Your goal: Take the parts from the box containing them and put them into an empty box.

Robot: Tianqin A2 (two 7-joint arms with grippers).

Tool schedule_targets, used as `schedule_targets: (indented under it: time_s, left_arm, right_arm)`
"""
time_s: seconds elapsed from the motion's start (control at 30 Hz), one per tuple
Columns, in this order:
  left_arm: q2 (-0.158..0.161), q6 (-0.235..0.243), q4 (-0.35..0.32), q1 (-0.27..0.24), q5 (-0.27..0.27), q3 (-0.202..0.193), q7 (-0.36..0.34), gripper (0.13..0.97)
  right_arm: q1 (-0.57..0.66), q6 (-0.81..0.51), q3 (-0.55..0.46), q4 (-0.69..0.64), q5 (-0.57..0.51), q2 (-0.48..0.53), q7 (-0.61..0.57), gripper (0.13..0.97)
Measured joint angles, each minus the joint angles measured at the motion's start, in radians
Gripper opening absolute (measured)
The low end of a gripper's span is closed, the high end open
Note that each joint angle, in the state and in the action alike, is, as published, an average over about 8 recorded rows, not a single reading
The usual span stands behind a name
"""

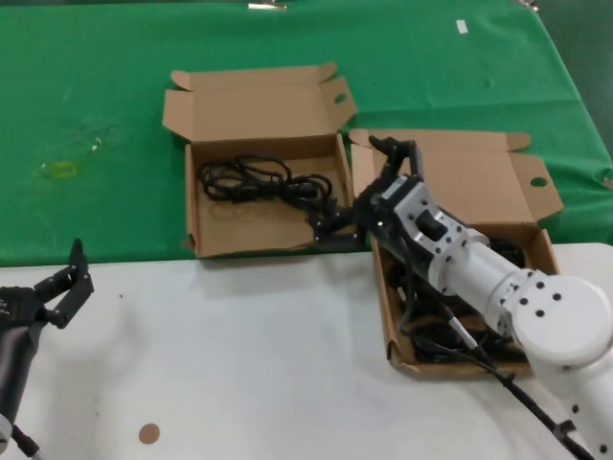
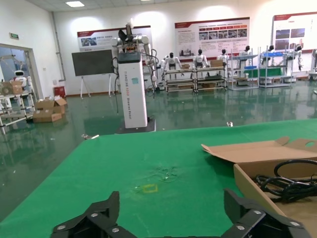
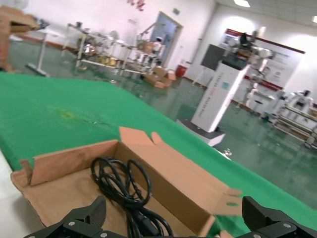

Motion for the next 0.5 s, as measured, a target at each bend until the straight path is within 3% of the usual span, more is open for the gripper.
schedule_targets:
  time_s: [0.33,0.5]
  left_arm:
    - [0.0,0.0,0.0,0.0,0.0,0.0,0.0,0.824]
    - [0.0,0.0,0.0,0.0,0.0,0.0,0.0,0.838]
  right_arm:
    - [-0.113,0.068,0.06,0.085,0.083,0.011,0.01,0.966]
    - [-0.169,0.102,0.09,0.127,0.125,0.016,0.014,0.966]
